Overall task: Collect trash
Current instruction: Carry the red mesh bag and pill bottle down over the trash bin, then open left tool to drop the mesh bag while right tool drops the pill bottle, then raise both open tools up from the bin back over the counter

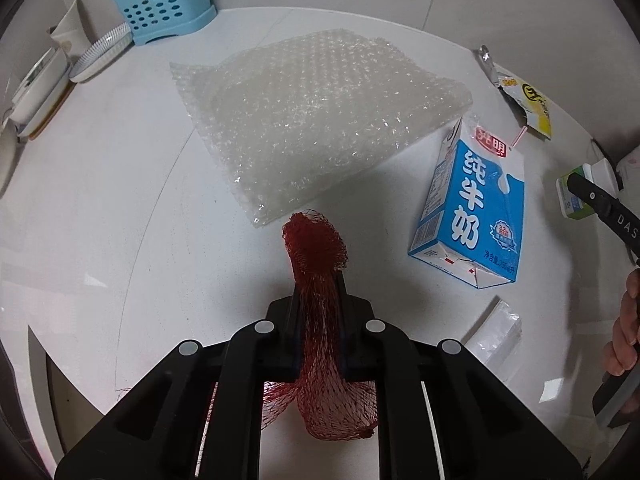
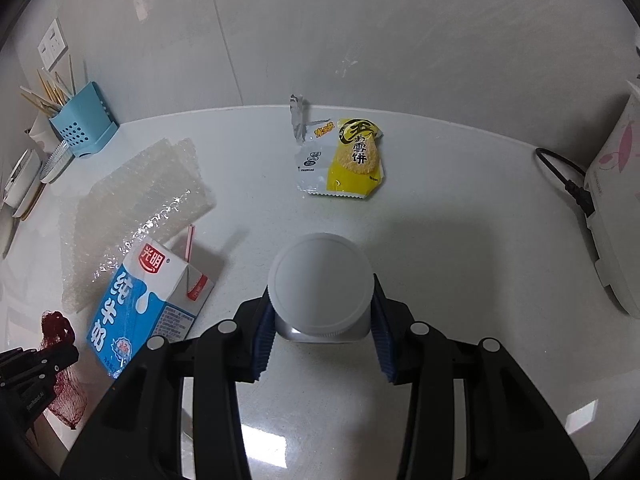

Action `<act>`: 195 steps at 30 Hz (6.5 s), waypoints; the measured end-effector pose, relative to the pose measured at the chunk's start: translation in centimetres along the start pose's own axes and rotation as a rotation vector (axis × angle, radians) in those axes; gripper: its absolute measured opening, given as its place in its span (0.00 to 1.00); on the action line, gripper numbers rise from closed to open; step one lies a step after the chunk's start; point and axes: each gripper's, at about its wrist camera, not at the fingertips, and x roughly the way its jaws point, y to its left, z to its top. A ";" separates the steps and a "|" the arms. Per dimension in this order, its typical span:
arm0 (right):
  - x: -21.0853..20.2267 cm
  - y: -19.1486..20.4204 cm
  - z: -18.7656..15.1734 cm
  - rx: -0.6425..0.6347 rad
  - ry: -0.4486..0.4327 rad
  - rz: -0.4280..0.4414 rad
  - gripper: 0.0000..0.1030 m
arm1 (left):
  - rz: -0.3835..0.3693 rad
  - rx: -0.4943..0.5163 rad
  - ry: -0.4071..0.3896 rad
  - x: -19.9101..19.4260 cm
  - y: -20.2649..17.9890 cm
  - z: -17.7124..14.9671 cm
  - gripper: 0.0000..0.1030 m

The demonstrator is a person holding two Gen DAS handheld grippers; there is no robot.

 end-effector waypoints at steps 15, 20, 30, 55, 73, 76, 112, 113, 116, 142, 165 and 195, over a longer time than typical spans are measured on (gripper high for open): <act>-6.9 3.0 -4.9 0.053 -0.061 -0.048 0.39 | -0.106 0.160 -0.088 -4.2 2.6 -2.1 0.11; -9.4 4.6 -7.4 0.067 -0.082 -0.065 0.39 | -0.144 0.214 -0.113 -5.6 3.7 -3.3 0.11; -13.6 8.5 -12.3 0.103 -0.131 -0.090 0.39 | -0.214 0.328 -0.176 -8.5 6.0 -6.8 0.11; -22.5 21.8 -30.4 0.131 -0.157 -0.090 0.39 | -0.292 0.474 -0.209 -13.1 16.3 -22.8 0.11; -15.6 21.2 -39.8 0.082 0.040 -0.096 0.38 | -0.299 0.374 -0.099 -4.0 16.2 -30.6 0.11; -13.5 20.5 -41.1 0.060 0.064 -0.085 0.39 | -0.296 0.346 -0.086 -1.7 15.8 -32.0 0.11; 19.4 14.6 -60.0 0.061 0.361 0.043 0.38 | -0.247 0.262 0.187 35.9 11.6 -44.0 0.11; 20.1 14.8 -60.3 0.054 0.371 0.046 0.38 | -0.249 0.258 0.196 36.8 11.3 -44.2 0.11; 22.5 15.4 -61.0 0.023 0.396 0.055 0.38 | -0.260 0.255 0.223 39.3 10.4 -45.0 0.11; 26.1 14.3 -61.8 0.021 0.407 0.064 0.39 | -0.243 0.212 0.255 43.9 12.9 -46.3 0.91; 29.9 20.0 -61.8 0.040 0.410 0.095 0.40 | -0.193 0.203 0.219 41.5 20.0 -44.2 0.94; 20.4 18.8 -58.5 0.096 0.332 0.018 0.90 | -0.230 0.221 0.170 33.8 19.8 -42.0 0.91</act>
